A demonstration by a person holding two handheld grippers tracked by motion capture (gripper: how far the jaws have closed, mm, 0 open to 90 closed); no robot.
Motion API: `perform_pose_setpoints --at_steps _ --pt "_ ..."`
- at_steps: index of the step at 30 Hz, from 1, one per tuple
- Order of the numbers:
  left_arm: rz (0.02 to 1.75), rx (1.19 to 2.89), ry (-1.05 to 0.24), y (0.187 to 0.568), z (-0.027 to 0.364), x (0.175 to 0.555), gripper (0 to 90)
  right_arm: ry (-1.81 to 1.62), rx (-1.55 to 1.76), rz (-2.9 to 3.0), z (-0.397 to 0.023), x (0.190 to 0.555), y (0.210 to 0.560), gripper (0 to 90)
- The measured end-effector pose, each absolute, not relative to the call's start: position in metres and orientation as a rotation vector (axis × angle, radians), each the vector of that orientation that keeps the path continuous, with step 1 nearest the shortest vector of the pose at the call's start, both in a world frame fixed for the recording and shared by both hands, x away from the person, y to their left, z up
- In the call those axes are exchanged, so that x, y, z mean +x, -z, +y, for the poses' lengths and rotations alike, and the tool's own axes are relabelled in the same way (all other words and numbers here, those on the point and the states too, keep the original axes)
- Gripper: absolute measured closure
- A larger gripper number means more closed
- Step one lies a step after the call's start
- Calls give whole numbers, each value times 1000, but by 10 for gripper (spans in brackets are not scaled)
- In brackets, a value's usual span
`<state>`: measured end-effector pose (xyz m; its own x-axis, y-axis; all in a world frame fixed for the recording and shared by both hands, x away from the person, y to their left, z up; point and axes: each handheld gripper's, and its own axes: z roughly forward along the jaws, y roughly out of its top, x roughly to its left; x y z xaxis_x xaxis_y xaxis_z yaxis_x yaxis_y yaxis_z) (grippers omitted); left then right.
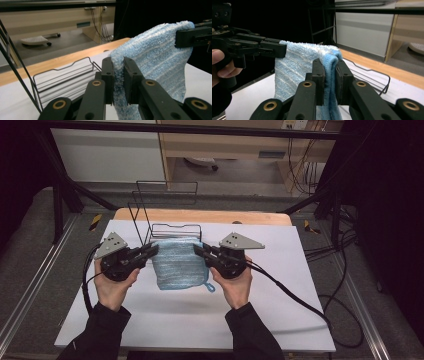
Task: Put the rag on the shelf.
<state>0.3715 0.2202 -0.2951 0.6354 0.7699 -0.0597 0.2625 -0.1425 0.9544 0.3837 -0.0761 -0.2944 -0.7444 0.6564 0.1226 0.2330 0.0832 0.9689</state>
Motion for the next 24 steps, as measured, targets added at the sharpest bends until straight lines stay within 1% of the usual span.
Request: perform_pose_setpoints --at_steps 24 --pt "815 1580 -633 248 229 384 803 -1736 807 1898 -64 393 249 809"
